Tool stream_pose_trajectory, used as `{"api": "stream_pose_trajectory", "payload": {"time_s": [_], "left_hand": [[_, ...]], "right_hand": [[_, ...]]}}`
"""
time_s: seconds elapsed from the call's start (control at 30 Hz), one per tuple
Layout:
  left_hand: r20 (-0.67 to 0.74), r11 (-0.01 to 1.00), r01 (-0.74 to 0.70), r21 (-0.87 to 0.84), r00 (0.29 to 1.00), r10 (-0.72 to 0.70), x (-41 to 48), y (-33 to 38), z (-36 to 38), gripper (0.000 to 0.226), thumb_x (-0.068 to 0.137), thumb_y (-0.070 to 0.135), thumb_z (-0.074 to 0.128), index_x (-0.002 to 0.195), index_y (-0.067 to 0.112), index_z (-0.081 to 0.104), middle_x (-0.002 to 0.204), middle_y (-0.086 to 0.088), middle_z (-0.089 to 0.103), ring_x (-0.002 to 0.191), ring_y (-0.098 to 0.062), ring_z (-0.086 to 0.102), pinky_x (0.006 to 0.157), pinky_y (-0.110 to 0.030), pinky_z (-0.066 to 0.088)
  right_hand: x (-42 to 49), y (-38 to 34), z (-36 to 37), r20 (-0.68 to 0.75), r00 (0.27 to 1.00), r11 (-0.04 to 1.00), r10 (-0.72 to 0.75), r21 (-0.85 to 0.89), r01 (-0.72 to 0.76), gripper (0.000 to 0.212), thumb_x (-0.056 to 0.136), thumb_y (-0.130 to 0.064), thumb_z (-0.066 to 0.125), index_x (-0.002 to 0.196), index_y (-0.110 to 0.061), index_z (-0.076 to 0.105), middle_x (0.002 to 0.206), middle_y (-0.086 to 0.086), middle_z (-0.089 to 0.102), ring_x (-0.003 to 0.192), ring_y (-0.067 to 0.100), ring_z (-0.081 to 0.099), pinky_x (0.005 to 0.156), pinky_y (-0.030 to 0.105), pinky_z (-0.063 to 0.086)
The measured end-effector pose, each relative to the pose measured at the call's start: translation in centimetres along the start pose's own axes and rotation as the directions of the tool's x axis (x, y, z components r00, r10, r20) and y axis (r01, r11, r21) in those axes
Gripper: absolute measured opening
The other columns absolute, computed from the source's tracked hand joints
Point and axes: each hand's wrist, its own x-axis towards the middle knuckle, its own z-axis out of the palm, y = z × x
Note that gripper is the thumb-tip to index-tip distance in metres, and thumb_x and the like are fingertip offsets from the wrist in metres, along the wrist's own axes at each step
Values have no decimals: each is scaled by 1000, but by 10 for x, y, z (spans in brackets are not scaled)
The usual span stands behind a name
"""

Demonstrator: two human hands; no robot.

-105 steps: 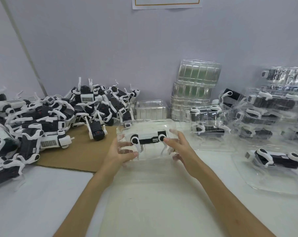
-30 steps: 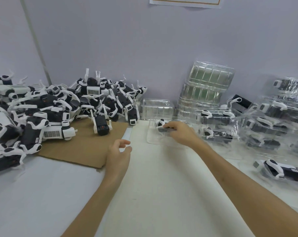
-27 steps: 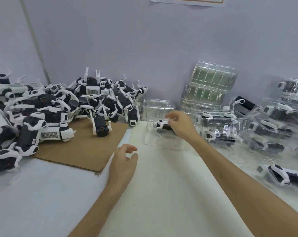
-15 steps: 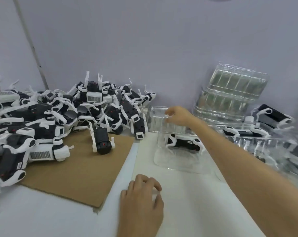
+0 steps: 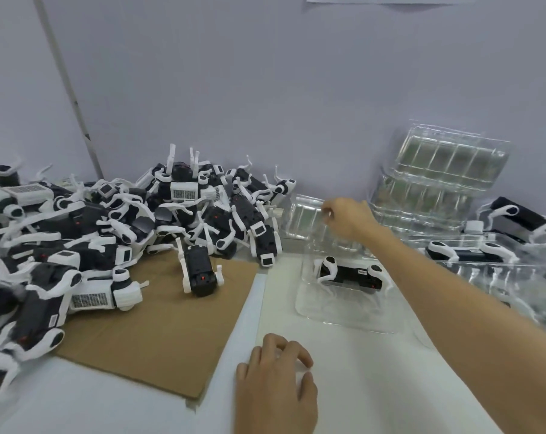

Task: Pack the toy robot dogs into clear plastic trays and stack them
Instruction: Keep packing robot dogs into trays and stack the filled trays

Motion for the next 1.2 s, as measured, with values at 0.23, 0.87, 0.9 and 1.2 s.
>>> {"api": "stream_pose_trajectory", "payload": {"time_s": [0.23, 0.87, 0.9, 1.2], "left_hand": [[77, 995, 16, -96, 997, -9, -7, 4, -11, 13, 96, 34, 52, 95, 46, 45, 109, 26, 45, 100, 3, 45, 84, -25, 29], [96, 235, 60, -970, 985, 146, -10, 3, -70, 37, 84, 38, 69, 110, 13, 76, 107, -16, 74, 95, -31, 71, 81, -39, 59], [122, 230, 79, -970, 977, 176, -10, 4, -70, 39, 84, 38, 69, 113, 12, 74, 113, -18, 72, 100, -33, 71, 84, -41, 59], [167, 106, 141, -984, 933, 319, -19, 15, -65, 61, 75, 40, 84, 124, 7, 68, 123, -25, 66, 110, -34, 68, 83, -38, 59]], "right_hand": [[-35, -22, -58, -228, 972, 970, -57, 220, 108, 11, 99, -19, 55, 107, -15, 62, 103, 2, 63, 98, 27, 58, 89, 40, 46], [-281, -92, -13, -300, 938, 368, 177, 904, 220, 20, 89, -30, 58, 105, -37, 67, 98, -7, 66, 88, 18, 64, 76, 42, 54], [-282, -89, -12, -286, 942, 364, 176, 908, 208, 20, 89, -30, 58, 106, -37, 67, 99, -6, 67, 89, 20, 64, 77, 44, 54], [-288, -71, -13, -269, 963, 431, 23, 871, 233, 72, 72, -33, 85, 133, -39, 48, 116, -9, 65, 106, 15, 67, 89, 31, 55]]}}
